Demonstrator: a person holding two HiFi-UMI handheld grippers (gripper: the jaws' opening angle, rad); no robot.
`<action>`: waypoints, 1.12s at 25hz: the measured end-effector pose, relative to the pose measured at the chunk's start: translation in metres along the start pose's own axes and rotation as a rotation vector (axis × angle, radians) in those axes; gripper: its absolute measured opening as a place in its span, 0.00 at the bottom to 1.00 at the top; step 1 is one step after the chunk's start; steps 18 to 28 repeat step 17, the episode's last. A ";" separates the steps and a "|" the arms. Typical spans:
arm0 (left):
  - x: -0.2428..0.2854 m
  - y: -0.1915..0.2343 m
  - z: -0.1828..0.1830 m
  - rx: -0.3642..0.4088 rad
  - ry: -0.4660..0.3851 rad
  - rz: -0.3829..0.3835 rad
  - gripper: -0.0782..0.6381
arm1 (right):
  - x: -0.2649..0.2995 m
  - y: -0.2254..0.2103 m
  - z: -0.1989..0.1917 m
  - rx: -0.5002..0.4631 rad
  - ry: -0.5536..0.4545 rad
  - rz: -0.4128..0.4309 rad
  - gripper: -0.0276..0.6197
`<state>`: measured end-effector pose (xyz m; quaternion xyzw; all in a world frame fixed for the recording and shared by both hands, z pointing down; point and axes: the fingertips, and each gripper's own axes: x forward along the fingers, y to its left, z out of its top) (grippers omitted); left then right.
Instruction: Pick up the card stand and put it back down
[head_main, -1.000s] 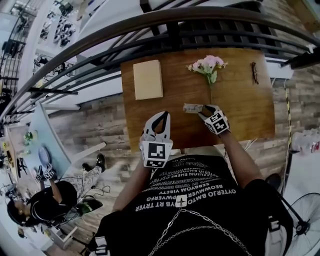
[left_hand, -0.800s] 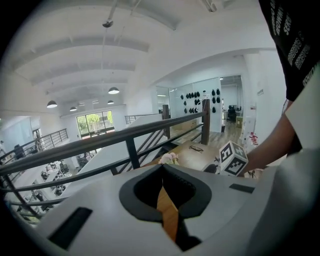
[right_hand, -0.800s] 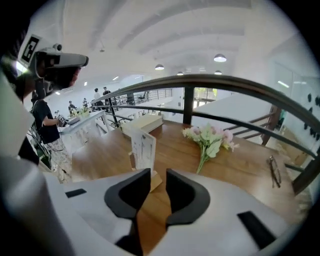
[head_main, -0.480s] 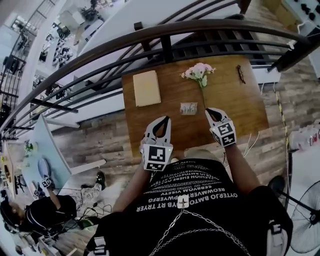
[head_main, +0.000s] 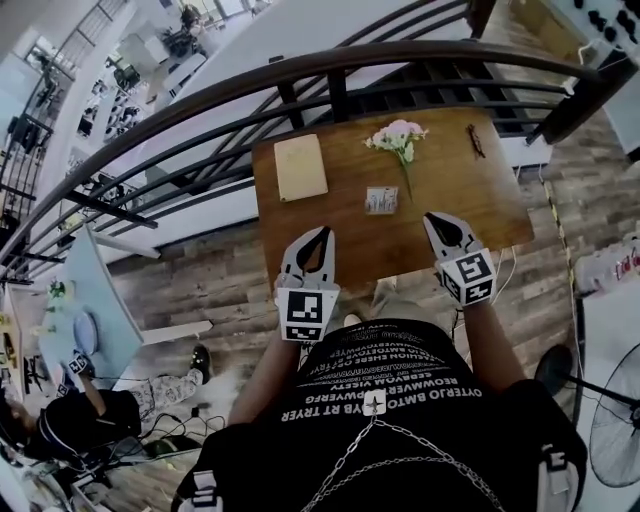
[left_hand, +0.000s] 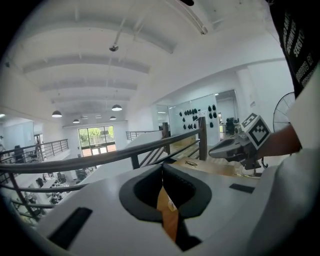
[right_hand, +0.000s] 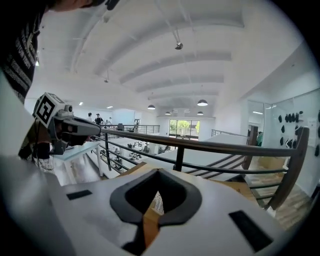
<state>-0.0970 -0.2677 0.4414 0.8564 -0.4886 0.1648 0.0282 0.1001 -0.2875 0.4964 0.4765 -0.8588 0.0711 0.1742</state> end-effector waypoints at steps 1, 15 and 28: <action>-0.005 0.001 0.000 0.007 -0.005 0.008 0.15 | -0.005 0.004 0.003 -0.007 -0.003 -0.003 0.07; -0.033 -0.006 0.004 -0.015 -0.056 0.050 0.15 | -0.030 0.027 0.010 -0.035 -0.015 0.009 0.07; -0.034 -0.004 0.010 -0.011 -0.082 0.086 0.15 | -0.031 0.029 0.009 -0.033 -0.018 0.019 0.06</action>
